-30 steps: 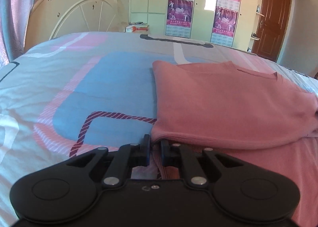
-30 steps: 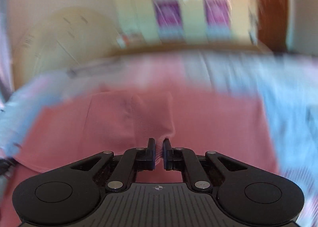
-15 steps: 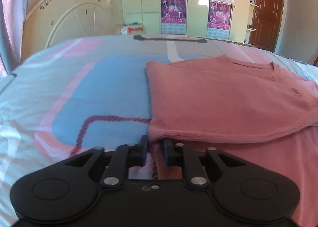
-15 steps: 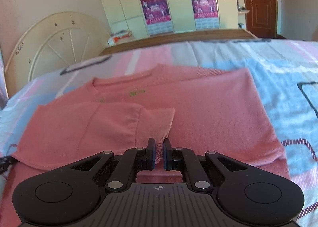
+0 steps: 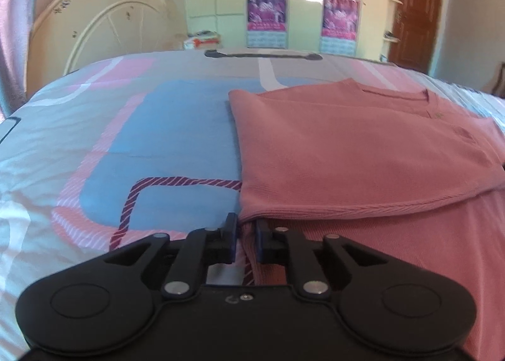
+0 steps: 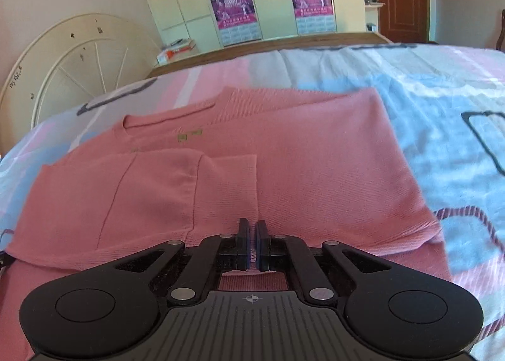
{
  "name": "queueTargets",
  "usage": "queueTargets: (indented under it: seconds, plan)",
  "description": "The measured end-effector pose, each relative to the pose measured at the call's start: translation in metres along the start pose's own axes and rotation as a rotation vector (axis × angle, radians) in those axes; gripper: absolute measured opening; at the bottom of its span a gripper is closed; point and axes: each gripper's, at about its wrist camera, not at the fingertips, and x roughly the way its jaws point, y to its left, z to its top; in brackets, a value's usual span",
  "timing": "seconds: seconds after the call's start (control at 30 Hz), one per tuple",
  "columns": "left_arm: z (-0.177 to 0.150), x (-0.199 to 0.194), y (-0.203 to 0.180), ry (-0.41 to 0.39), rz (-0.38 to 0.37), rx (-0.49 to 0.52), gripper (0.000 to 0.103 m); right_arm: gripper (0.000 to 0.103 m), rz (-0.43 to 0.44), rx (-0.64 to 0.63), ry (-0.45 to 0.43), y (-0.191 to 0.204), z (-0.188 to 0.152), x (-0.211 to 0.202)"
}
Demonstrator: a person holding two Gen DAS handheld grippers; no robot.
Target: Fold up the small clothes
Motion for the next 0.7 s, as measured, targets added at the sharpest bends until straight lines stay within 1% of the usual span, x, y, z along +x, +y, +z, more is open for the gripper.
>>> queueTargets:
  seconds: [0.03,0.07,0.13,0.17,0.23,0.27,0.3,0.33,0.37,0.4,0.43,0.47,0.53,0.57,0.63,0.7]
  plan:
    - [-0.001,-0.007,0.005,-0.004,0.017,0.000,0.040,0.002,-0.016,-0.001,-0.021,0.000,0.002,-0.006]
    - [-0.001,-0.015,0.009,-0.024,0.030,-0.003,0.045,0.002,-0.025,-0.007,-0.052,0.001,0.004,-0.014]
    - [0.001,-0.032,0.014,-0.082,0.033,-0.022,0.044,0.002,-0.015,-0.008,-0.117,0.006,0.007,-0.031]
    - [0.005,-0.036,0.012,-0.097,0.025,-0.038,0.044,0.002,0.003,-0.017,-0.128,0.012,0.008,-0.034]
    - [0.015,-0.031,-0.001,-0.117,-0.019,-0.045,0.044,0.002,0.050,-0.040,-0.115,0.027,0.006,-0.029]
    - [0.020,-0.024,-0.011,-0.106,-0.040,-0.036,0.044,0.002,0.076,-0.058,-0.098,0.036,0.005,-0.024]
    - [0.022,-0.013,-0.022,-0.078,-0.061,-0.017,0.044,0.002,0.091,-0.085,-0.076,0.046,0.001,-0.017]
    - [0.022,-0.003,-0.030,-0.049,-0.071,0.006,0.045,0.002,0.085,-0.116,-0.053,0.055,-0.003,-0.009]
    - [0.018,0.011,-0.037,0.011,-0.070,0.030,0.045,0.002,0.065,-0.139,-0.020,0.059,-0.007,-0.001]
    - [0.013,0.016,-0.038,0.019,-0.073,0.038,0.046,0.002,0.031,-0.151,0.025,0.059,-0.012,0.007]
    - [0.013,0.014,-0.038,0.006,-0.081,0.048,0.047,0.002,0.033,-0.152,0.022,0.055,-0.014,0.007]
    - [0.017,0.013,-0.035,0.021,-0.092,0.043,0.047,0.003,0.045,-0.137,0.022,0.052,-0.012,0.004]
    - [0.027,0.016,-0.029,0.022,-0.116,-0.001,0.051,0.003,0.063,-0.129,0.006,0.048,-0.006,-0.003]
    - [0.032,0.019,-0.026,0.018,-0.120,-0.016,0.052,0.003,0.052,-0.141,-0.004,0.047,-0.003,-0.003]
    - [0.043,0.030,-0.023,0.022,-0.130,-0.047,0.052,0.003,0.043,-0.138,0.012,0.046,0.004,0.007]
    - [0.055,0.037,-0.022,-0.002,-0.132,-0.046,0.052,0.003,0.015,-0.133,-0.015,0.047,0.010,0.011]
